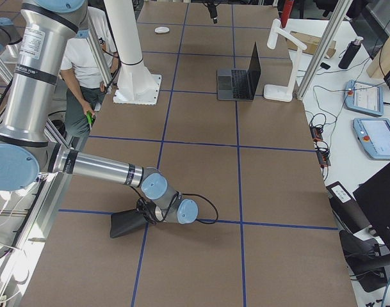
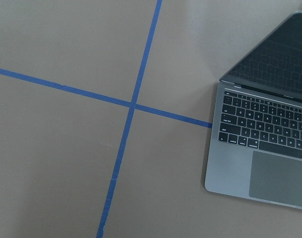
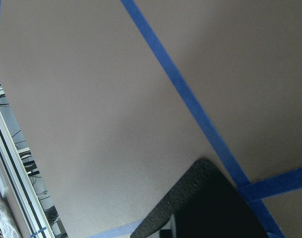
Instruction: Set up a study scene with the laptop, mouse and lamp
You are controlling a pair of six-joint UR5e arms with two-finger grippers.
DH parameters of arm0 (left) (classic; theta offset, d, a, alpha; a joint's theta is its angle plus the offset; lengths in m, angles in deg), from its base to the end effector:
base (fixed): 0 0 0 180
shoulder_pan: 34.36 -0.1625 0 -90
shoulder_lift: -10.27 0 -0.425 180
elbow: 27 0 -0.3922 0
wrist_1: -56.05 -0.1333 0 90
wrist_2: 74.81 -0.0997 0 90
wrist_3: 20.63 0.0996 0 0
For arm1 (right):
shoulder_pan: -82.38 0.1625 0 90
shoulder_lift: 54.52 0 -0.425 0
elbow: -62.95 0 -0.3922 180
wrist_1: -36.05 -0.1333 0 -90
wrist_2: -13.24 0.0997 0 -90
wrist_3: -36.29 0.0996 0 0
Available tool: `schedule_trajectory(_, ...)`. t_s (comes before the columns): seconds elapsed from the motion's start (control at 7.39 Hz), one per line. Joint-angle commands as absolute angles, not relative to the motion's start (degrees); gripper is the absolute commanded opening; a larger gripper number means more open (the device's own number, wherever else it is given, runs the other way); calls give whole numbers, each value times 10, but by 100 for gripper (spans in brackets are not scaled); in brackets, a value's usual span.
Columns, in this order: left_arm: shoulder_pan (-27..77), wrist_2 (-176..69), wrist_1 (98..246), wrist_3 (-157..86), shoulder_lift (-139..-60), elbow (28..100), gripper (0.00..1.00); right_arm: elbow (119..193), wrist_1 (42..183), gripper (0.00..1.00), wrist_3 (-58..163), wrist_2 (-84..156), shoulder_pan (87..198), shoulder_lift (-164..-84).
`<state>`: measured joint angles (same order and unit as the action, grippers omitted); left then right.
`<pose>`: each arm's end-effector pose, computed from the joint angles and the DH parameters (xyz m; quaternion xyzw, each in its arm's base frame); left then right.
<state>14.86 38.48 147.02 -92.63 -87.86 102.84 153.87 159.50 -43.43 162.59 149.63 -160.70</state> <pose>0.2275 -0.4075 0.2768 0.0716 0.4396 -0.1594 0.8811 -0.0673 -0.2836 0.7823 -0.0998 -0.5673 -0.4893 0.6548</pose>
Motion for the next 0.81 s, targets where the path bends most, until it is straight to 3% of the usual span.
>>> schedule_trajectory(0.0,149,385,1470,-927,-879,1026,100,1618,1735,0,-434,1601,1553,-1601)
schedule_trajectory(0.27,149,386,1469,-927,-877,1023,100,1630,1816,0,-426,1594,1613,-1555)
schedule_trajectory(0.68,148,387,1469,-927,-876,1015,100,1601,1912,0,-349,1595,1636,-1375)
